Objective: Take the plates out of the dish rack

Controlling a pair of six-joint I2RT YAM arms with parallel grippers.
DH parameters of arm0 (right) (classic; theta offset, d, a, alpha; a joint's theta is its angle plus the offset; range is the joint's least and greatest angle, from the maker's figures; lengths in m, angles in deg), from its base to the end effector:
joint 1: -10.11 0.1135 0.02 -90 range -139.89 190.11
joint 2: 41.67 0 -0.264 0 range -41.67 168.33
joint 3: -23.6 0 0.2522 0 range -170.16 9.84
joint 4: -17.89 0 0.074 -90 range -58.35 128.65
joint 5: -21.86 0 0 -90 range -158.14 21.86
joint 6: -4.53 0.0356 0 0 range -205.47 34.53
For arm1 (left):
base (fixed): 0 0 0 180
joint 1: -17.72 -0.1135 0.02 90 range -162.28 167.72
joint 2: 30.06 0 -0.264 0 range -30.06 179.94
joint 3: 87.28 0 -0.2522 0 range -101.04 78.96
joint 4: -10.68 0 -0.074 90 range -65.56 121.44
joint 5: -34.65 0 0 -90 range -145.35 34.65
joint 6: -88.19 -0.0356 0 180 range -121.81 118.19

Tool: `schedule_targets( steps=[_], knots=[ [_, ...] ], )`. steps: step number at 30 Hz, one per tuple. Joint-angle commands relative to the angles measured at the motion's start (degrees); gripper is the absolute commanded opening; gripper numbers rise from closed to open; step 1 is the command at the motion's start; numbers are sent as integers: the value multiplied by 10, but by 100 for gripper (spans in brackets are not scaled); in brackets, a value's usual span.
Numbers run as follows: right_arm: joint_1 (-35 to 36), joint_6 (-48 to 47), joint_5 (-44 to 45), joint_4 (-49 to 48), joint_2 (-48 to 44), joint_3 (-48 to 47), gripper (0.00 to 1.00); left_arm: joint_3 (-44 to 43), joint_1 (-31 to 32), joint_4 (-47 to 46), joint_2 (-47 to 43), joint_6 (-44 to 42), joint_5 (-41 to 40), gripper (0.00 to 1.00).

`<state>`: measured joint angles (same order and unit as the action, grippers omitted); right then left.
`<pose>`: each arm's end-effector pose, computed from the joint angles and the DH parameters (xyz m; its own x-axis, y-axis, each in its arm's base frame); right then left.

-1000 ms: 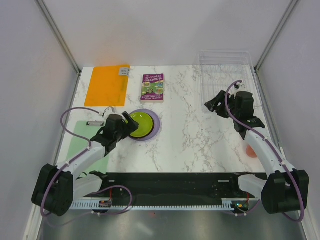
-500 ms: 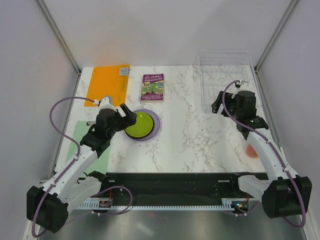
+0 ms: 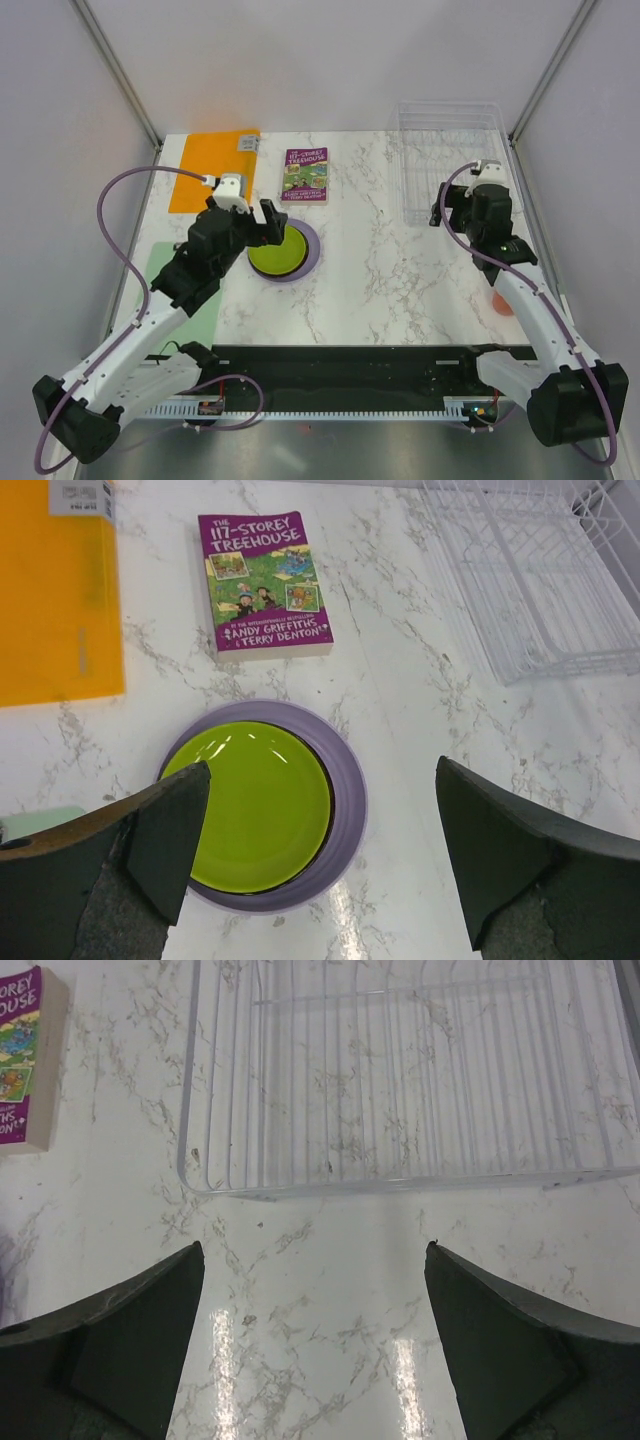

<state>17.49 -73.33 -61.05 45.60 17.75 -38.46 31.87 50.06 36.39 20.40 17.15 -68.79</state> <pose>0.2353 0.0260 0.3061 -0.4143 0.1568 -0.8965 0.0721 0.9876 0.1394 0.1774 -0.1025 0.3339 -0.3186 -0.1723 -0.9321 0.2404 0.9365 -0.2553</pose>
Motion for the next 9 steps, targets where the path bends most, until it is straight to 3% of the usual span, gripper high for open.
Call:
schedule_targets(
  steps=[1,9],
  knots=[
    [17,-23,62,-24,8,10,98,-28,26,-16,-1,-88,-69,100],
    [19,-32,71,-40,8,20,98,-38,48,-44,-4,-116,-60,100]
  ],
)
